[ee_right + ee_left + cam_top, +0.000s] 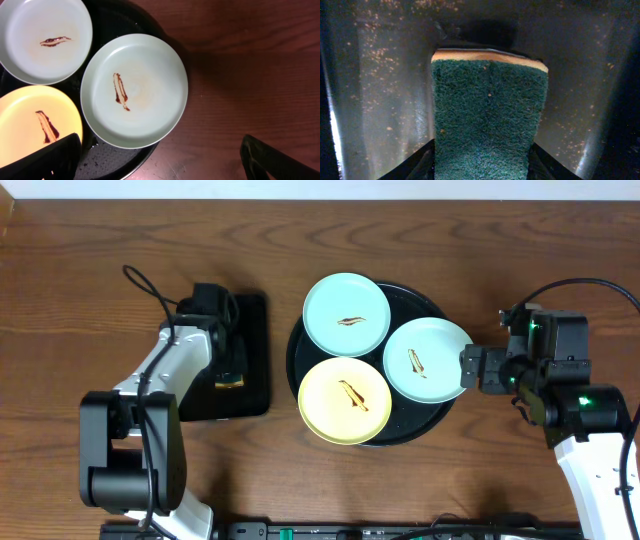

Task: Clean dirty plates on tray and stack at the side
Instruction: 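Reach the left gripper down to the sponge on the black tray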

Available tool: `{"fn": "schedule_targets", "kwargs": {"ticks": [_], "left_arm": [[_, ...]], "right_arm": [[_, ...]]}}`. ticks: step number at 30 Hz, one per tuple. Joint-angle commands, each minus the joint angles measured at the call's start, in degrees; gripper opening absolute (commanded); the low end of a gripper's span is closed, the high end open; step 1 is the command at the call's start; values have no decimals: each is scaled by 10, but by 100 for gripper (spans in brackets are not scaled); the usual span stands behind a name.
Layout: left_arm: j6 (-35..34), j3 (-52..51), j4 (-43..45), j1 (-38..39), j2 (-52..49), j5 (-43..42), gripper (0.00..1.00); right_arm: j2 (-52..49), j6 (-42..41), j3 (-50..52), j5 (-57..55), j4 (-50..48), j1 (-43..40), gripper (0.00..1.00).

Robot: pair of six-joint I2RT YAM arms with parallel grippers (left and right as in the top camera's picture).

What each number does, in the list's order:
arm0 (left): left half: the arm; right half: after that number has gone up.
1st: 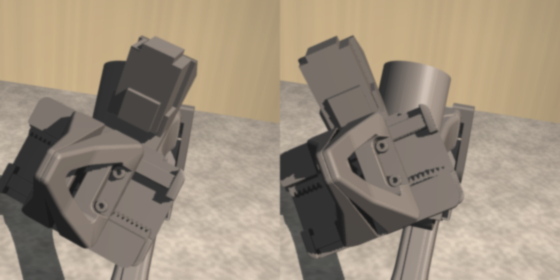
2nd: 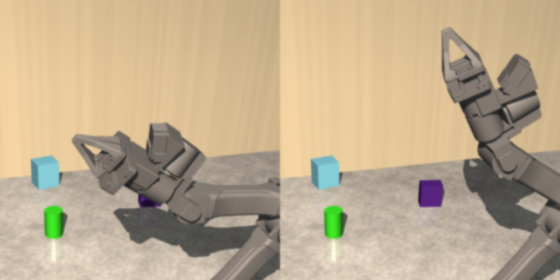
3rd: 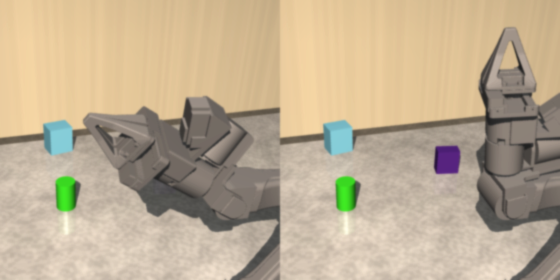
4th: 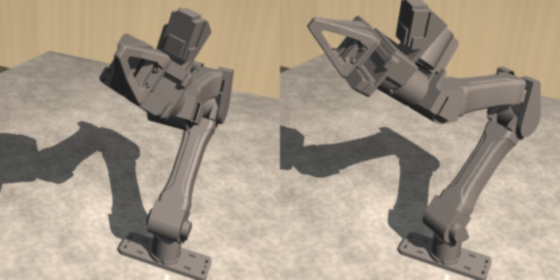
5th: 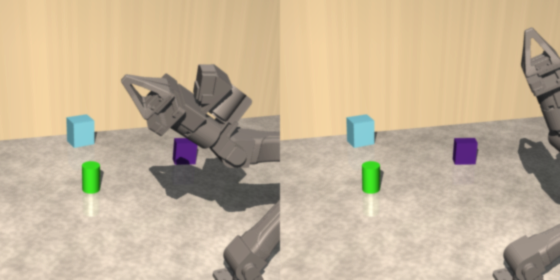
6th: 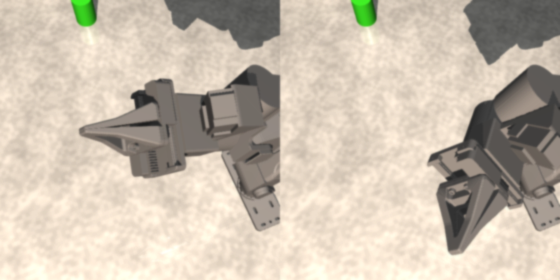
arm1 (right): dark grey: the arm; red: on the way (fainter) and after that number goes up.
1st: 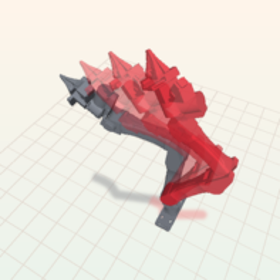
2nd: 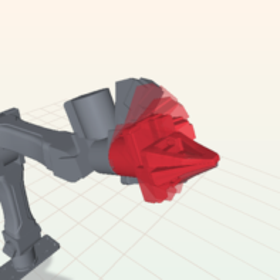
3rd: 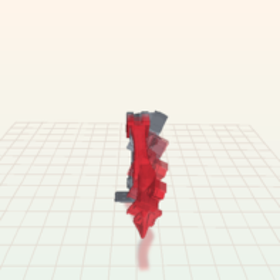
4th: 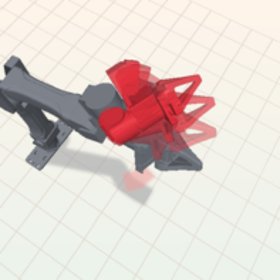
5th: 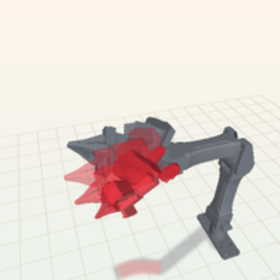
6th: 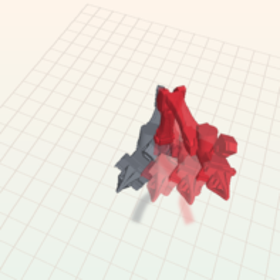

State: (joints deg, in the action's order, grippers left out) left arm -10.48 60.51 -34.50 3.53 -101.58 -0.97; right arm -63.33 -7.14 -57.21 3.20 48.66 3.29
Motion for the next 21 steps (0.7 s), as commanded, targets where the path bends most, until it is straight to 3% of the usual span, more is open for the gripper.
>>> {"fn": "schedule_targets", "kwargs": {"ticks": [1, 4, 12, 21], "left_arm": [[-3, 5, -1, 12, -7, 53, 52], [-8, 5, -2, 16, -7, 62, 50], [-11, 5, -3, 17, -8, 62, 8], [-12, -13, 7, 17, -11, 62, 8]], "right_arm": [[0, 5, -11, -2, 2, 3, 99], [0, 5, -11, -2, 2, 3, 99], [0, 5, -11, -2, 4, 3, 99], [0, 6, -11, -2, 4, 3, 99]]}}
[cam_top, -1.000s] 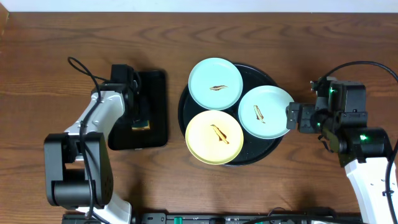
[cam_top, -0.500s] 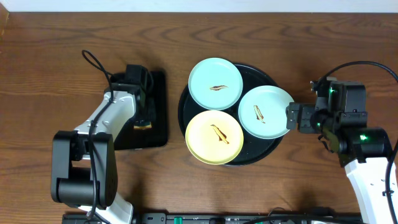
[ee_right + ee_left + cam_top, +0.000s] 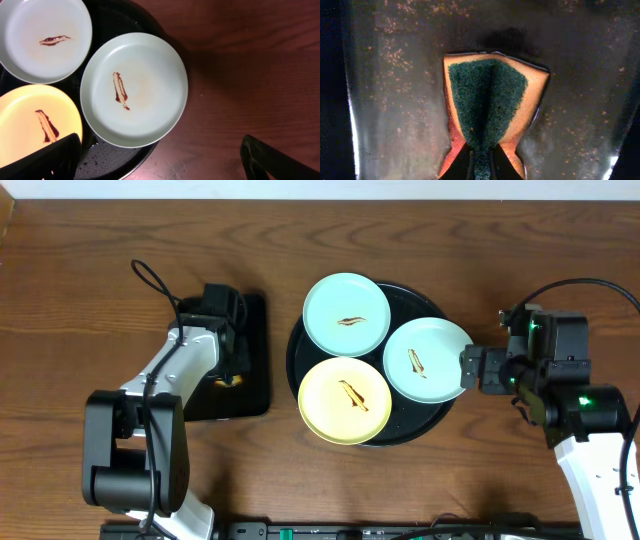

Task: Clean dirty plates on tray and stack at the side
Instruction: 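Reach the left gripper down to the sponge on the black tray, then grasp the green-orange sponge with the left gripper and lift it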

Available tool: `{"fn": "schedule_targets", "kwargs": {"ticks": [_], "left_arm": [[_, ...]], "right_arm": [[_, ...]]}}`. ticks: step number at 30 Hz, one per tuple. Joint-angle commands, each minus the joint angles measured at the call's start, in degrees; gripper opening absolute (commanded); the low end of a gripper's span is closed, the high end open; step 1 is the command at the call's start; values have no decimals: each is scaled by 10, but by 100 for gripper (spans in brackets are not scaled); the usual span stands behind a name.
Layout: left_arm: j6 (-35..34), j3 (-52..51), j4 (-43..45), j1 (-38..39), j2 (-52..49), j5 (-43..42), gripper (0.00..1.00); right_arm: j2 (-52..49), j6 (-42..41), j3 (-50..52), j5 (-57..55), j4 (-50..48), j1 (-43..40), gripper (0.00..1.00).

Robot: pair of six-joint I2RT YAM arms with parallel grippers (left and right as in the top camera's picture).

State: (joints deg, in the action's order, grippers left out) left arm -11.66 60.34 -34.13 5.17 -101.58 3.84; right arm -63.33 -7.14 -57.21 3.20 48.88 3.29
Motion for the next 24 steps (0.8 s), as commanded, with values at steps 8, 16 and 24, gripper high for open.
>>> {"fn": "schedule_targets", "kwargs": {"ticks": [8, 16, 24], "left_arm": [[0, 22, -35, 0, 22, 10, 8], [-26, 38, -21, -16, 99, -42, 8], [-39, 35, 10, -55, 37, -245, 7]], "right_arm": [[0, 6, -11, -4, 2, 3, 99], [0, 5, -11, -4, 4, 3, 99], [0, 5, -11, -4, 7, 3, 99]]}}
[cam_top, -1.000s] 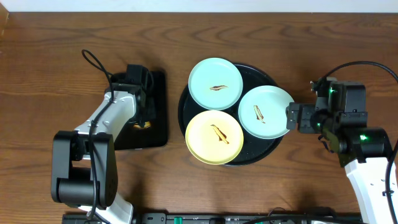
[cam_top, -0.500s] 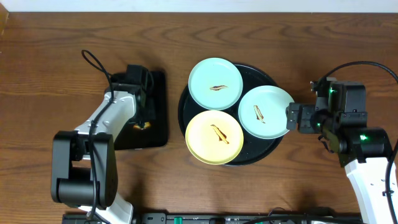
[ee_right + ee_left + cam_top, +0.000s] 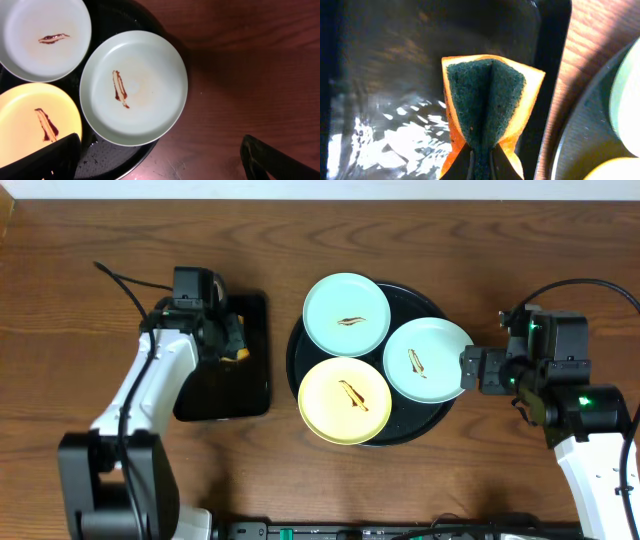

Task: Clean dirty plates on tray and stack at the side
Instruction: 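Grasp the green-orange sponge with the left gripper and lift it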

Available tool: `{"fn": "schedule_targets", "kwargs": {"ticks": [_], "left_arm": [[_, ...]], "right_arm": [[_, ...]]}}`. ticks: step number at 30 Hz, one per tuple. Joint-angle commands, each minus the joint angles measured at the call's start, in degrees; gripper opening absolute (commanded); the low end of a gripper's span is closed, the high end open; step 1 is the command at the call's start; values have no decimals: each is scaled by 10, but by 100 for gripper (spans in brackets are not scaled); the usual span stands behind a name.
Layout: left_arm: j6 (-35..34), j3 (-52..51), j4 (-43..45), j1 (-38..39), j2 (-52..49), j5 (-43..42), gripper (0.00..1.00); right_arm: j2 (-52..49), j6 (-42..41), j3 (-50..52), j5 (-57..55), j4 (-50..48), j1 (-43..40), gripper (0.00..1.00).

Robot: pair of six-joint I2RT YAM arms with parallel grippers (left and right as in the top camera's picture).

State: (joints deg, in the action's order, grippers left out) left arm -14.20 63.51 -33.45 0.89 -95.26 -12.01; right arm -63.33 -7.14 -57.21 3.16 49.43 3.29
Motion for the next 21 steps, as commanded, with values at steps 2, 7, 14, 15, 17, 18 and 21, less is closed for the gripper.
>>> {"fn": "schedule_targets", "kwargs": {"ticks": [2, 7, 14, 15, 17, 18, 21], "left_arm": [[-14, 3, 5, -23, -47, -110, 8], [-14, 3, 6, -59, -97, -137, 8], [-14, 3, -21, -119, -130, -96, 7], [-14, 3, -25, -125, -129, -79, 7], [-13, 3, -33, -132, -128, -49, 7], [-13, 3, -37, -134, -127, -38, 7], [-11, 3, -40, -132, -125, -38, 8]], "right_arm": [[0, 5, -11, -3, 3, 3, 99], [0, 5, -11, -3, 4, 3, 99], [0, 6, -11, -3, 5, 3, 99], [0, 5, -11, -3, 5, 3, 99], [0, 6, -11, -3, 5, 3, 99], [0, 5, -11, -3, 5, 3, 99], [0, 5, -11, -3, 6, 3, 99]]}}
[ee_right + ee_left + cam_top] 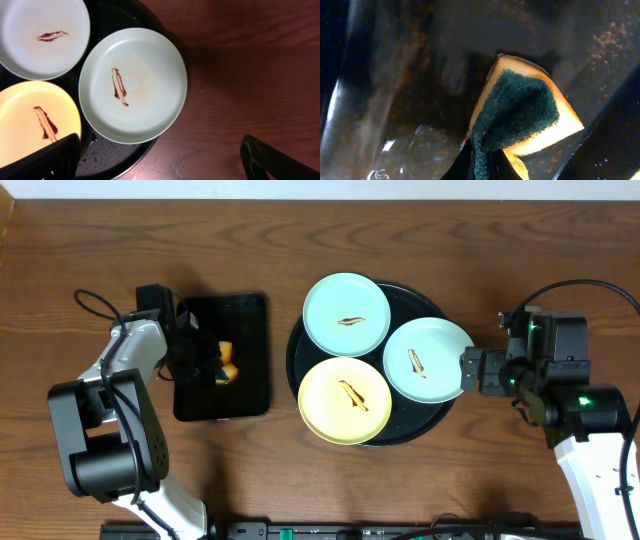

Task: Clean dirty plates on tray and stack at the side
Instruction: 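Grasp the green-orange sponge with the left gripper and lift it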

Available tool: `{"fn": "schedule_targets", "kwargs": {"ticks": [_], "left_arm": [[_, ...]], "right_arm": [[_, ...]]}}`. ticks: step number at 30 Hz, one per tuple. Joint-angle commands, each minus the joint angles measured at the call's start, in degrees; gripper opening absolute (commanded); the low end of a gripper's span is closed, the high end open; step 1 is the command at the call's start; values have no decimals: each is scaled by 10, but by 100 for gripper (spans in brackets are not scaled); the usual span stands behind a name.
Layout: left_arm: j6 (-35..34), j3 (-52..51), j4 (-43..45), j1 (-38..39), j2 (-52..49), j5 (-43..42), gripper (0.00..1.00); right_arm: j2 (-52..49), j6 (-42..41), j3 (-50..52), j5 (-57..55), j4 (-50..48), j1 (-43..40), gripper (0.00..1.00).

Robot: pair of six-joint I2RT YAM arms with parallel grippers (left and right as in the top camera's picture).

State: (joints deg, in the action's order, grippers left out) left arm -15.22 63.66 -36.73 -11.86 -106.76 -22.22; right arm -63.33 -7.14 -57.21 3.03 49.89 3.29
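Observation:
Three stained plates lie on a round black tray (415, 305): a light blue one (346, 314) at the back, a pale green one (425, 360) on the right, a yellow one (345, 398) in front. My left gripper (215, 366) is shut on an orange sponge (230, 369) with a green scouring face (520, 112), pinched into a fold over the rectangular black tray (250, 320). My right gripper (160, 167) stands open just right of the pale green plate (132, 85), with nothing between its fingers (50, 160).
The rectangular tray's wet, speckled floor (395, 100) fills the left wrist view. Bare brown wood (500, 260) surrounds both trays. The left arm (125, 360) reaches in from the rectangular tray's left side.
The left arm has swung from the rectangular tray's back edge to its left side. The pinched sponge has gone from the tray's right rim to over its middle. The right arm barely shifted.
First the sponge lay flat in the rectangular tray between my open left fingers. Then the left gripper was shut on it, folding it. Later it held the sponge by the tray's right rim, and now over the tray's middle. The right gripper stayed open beside the pale green plate.

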Motion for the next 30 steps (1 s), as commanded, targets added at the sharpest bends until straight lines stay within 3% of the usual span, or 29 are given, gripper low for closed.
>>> {"fn": "schedule_targets", "kwargs": {"ticks": [1, 9, 15, 30], "left_arm": [[-1, 2, -7, -2, -9, 64, 7], [37, 2, -8, 49, 52, 43, 7], [-5, 2, -31, 96, 121, 238, 8], [-5, -22, -20, 114, 34, 246, 8]], "right_arm": [[0, 5, -11, -2, 1, 3, 99], [0, 5, -11, -7, 0, 3, 99], [0, 5, -11, -22, 2, 3, 99], [0, 5, -11, -21, 1, 3, 99]]}}
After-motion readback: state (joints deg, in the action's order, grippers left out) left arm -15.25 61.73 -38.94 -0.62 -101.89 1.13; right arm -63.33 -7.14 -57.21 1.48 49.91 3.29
